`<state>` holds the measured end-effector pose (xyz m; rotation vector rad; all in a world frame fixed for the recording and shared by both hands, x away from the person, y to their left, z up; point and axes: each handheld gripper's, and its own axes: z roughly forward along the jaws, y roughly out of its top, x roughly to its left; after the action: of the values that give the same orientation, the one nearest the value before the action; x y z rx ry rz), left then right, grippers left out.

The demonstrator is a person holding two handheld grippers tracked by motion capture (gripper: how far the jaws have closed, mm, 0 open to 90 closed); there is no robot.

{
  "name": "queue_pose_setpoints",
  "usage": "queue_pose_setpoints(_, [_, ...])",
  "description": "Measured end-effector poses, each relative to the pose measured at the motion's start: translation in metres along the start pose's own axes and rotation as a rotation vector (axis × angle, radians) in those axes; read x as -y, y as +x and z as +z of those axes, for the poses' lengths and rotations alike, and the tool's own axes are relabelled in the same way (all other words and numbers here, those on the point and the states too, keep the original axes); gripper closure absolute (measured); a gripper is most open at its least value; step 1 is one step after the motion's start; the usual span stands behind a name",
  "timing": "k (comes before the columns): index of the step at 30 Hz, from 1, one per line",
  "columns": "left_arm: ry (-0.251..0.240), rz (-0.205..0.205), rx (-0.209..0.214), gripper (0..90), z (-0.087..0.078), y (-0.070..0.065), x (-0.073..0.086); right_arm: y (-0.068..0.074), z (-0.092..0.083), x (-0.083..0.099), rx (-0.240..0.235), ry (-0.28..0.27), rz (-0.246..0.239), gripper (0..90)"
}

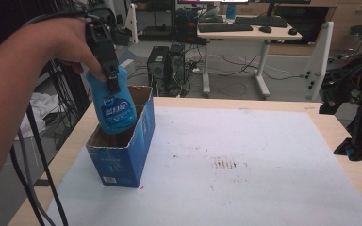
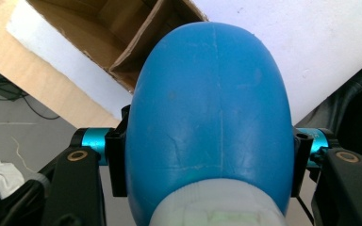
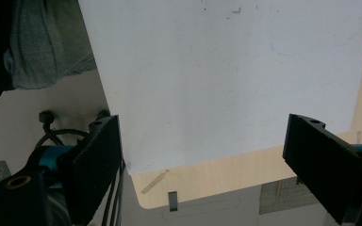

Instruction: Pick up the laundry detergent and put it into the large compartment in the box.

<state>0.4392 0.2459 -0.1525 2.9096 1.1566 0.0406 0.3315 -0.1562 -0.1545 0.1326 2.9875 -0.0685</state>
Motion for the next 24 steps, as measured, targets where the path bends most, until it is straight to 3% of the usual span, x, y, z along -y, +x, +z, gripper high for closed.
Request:
queue_pose_setpoints(4, [0.005, -0.008, 0.011, 38.2, 0.016, 0.000, 0.000, 0.001, 0.000, 0.000, 0.002, 0.003, -0.004, 11.7])
queue_pose_setpoints(10, [0.027, -0.072, 0.020, 38.2, 0.040, 0.003, -0.001, 0.002, 0.000, -0.001, 0.002, 0.002, 0.001, 11.7])
queue_pose_setpoints(13, [0.039, -0.079, 0.025, 38.2, 0.053, 0.004, -0.002, 0.002, 0.000, -0.001, 0.001, 0.000, -0.006, 11.7])
queue_pose_setpoints(21, [0.057, -0.058, 0.060, 38.3, 0.090, 0.003, -0.003, 0.001, 0.003, -0.001, -0.004, -0.003, -0.009, 11.7])
queue_pose_setpoints(24, [0.081, -0.027, 0.061, 38.3, 0.102, 0.003, -0.004, 0.001, 0.004, -0.001, -0.004, -0.005, -0.004, 11.7])
